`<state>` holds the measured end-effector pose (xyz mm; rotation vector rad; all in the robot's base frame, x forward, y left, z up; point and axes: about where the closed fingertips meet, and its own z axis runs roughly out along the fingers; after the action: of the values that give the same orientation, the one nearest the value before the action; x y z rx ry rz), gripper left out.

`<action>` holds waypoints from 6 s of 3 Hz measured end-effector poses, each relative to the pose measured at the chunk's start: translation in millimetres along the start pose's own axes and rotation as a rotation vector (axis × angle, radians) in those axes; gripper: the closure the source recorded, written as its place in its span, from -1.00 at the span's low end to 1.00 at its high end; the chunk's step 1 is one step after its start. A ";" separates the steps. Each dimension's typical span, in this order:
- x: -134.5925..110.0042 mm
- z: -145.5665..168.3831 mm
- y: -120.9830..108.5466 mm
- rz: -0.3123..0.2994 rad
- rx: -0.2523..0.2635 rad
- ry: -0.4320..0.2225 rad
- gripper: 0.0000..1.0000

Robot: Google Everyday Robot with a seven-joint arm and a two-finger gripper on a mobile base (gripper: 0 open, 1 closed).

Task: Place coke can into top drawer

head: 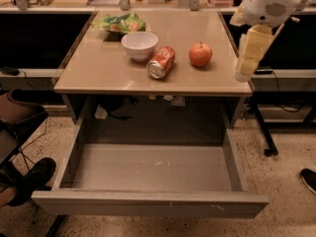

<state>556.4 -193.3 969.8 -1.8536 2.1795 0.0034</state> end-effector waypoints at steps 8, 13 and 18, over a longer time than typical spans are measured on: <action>-155.0 172.8 -192.7 0.123 0.085 -0.128 -1.00; -167.0 203.3 -175.5 0.192 0.040 -0.241 -1.00; -166.3 183.9 -163.7 0.165 0.040 -0.259 0.76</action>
Offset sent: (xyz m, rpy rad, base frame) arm 0.0549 0.0202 -0.0243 0.0752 0.0449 0.0215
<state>776.4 -28.1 857.5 -1.5504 2.1262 0.2192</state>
